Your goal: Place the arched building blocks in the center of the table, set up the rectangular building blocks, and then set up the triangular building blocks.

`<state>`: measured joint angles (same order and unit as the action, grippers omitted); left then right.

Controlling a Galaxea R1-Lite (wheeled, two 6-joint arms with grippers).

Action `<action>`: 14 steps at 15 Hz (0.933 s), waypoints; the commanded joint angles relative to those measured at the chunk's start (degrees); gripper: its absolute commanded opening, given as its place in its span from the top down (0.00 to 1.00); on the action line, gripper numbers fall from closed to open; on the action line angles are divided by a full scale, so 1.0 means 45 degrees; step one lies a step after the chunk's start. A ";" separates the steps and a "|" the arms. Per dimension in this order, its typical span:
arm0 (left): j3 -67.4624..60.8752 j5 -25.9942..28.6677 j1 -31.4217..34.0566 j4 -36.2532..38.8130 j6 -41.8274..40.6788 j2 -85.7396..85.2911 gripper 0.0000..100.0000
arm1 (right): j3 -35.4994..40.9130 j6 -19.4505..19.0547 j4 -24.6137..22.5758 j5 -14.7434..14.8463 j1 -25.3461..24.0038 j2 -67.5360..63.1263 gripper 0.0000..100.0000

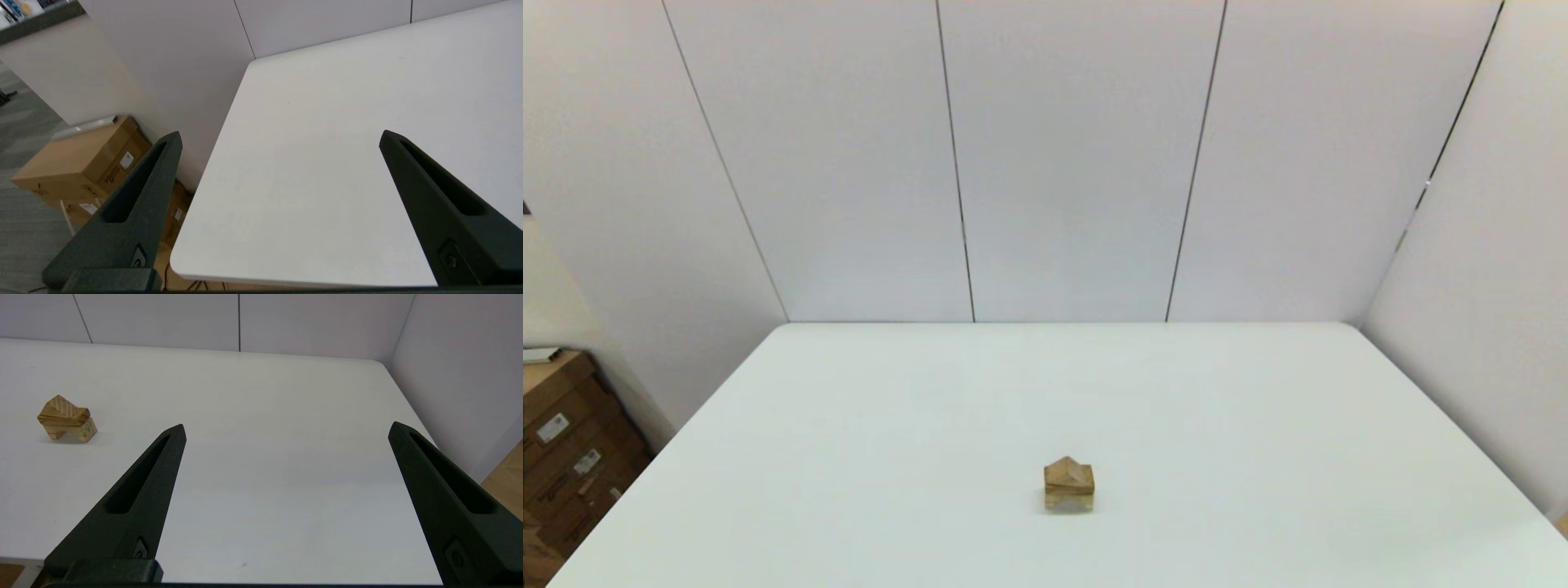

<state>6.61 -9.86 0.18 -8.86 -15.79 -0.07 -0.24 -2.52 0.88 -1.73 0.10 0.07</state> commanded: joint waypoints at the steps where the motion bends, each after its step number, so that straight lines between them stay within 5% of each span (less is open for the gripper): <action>1: -0.0668 0.1176 -0.0002 0.1091 -0.0418 0.0016 0.00 | -0.0004 -0.0006 0.0000 -0.0006 -0.0002 0.0003 0.00; 6: -0.1371 0.3129 0.0018 0.2145 0.0246 0.0016 0.00 | -0.0004 -0.0006 0.0000 -0.0006 -0.0002 0.0003 0.00; 11: -0.1468 0.2348 -0.0002 0.1950 0.3196 0.0016 0.00 | -0.0004 -0.0006 0.0000 -0.0006 -0.0002 0.0003 0.00; 14: -0.1468 0.2192 0.0018 0.1969 0.3450 0.0016 0.00 | -0.0004 -0.0006 0.0000 -0.0006 -0.0002 0.0003 0.00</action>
<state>0.02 0.02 0.21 -0.02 -0.38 -0.07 -0.24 -2.52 0.88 -1.71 0.10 0.07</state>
